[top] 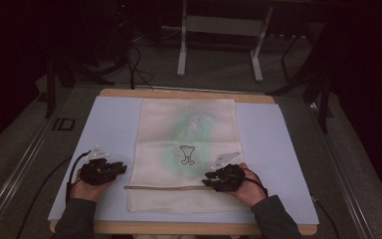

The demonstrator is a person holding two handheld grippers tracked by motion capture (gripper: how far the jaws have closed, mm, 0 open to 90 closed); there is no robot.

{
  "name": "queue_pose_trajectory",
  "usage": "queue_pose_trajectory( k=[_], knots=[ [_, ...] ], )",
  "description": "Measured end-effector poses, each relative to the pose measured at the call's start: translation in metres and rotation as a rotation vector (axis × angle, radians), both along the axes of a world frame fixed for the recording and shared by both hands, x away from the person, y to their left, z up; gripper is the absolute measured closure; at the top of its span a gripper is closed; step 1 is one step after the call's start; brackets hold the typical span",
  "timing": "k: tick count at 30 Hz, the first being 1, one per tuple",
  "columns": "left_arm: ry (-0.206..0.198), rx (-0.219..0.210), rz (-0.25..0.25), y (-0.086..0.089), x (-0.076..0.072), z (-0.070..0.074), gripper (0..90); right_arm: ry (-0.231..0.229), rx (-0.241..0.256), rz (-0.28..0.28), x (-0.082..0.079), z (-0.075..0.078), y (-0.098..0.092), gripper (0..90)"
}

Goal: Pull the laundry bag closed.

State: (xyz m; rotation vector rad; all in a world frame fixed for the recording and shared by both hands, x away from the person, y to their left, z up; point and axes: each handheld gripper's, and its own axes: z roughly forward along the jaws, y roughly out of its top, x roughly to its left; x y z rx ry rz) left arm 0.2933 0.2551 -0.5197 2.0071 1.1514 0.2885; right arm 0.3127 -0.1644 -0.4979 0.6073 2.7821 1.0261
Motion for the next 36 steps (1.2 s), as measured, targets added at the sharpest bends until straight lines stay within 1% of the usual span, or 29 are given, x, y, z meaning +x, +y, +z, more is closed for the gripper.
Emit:
queue_pose_trajectory(
  k=[7, 21, 36],
  knots=[
    [0.005, 0.007, -0.002, -0.001, 0.000, 0.000, 72.9, 0.001, 0.000, 0.019, -0.001, 0.000, 0.008, 69.5],
    [0.008, 0.007, -0.008, -0.001, 0.000, 0.000, 73.0, -0.007, 0.001, 0.067, 0.000, 0.002, 0.029, 69.5],
    [0.007, 0.011, -0.019, -0.003, 0.000, -0.001, 73.0, -0.007, 0.008, 0.099, 0.000, 0.001, 0.046, 70.5]
  ],
)
